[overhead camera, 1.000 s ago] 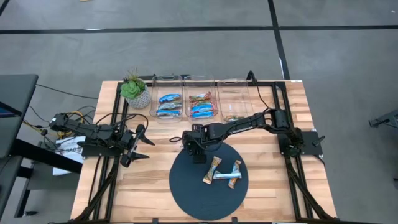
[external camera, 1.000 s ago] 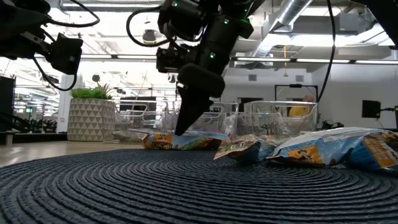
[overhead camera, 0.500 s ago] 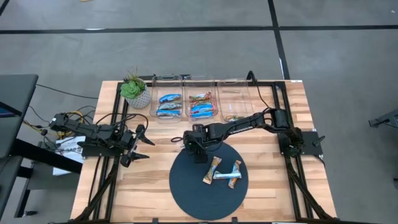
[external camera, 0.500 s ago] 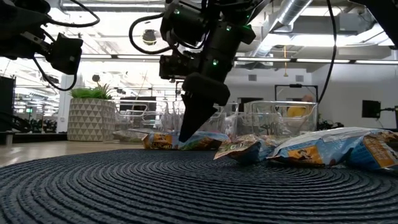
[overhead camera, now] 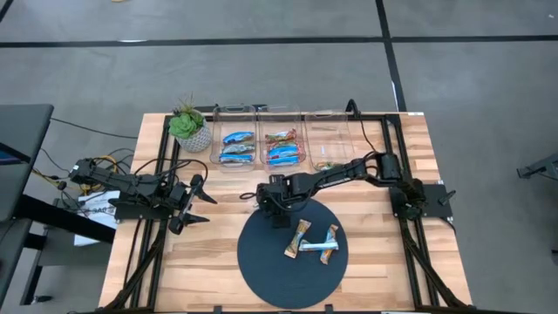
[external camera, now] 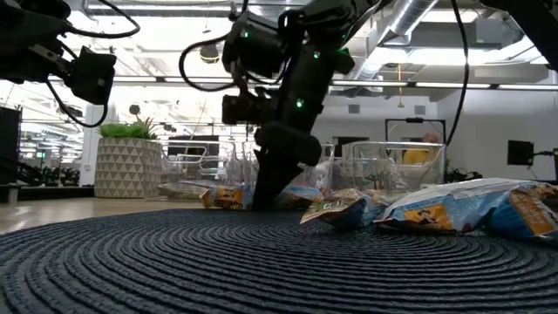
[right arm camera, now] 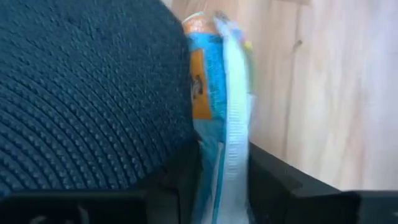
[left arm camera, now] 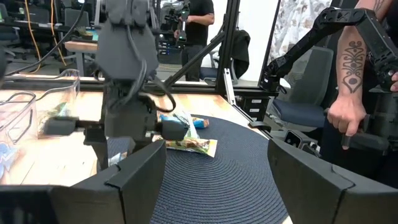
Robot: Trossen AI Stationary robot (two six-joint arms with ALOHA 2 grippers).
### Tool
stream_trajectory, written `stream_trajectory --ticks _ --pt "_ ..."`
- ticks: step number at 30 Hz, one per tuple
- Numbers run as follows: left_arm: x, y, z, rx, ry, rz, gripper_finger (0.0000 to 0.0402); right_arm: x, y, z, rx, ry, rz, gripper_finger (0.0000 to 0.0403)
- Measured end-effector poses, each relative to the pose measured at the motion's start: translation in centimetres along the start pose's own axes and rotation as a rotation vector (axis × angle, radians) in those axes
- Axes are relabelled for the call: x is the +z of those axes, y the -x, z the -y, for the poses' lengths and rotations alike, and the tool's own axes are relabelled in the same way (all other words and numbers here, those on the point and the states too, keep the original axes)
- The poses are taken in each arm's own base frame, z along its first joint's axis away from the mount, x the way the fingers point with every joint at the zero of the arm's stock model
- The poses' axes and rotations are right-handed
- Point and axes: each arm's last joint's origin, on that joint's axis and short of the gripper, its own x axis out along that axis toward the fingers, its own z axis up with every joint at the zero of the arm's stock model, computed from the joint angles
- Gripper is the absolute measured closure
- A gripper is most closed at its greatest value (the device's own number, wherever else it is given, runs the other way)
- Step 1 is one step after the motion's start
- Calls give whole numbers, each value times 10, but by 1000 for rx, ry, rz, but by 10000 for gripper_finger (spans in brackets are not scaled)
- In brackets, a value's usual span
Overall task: Pick and place Granola Bars by type
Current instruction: Put the yellow granola bar into the right transparent bin
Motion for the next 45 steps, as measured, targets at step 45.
stream_trajectory --ticks 45 --pt "0 0 0 0 0 0 127 12 82 15 -79 -115 143 393"
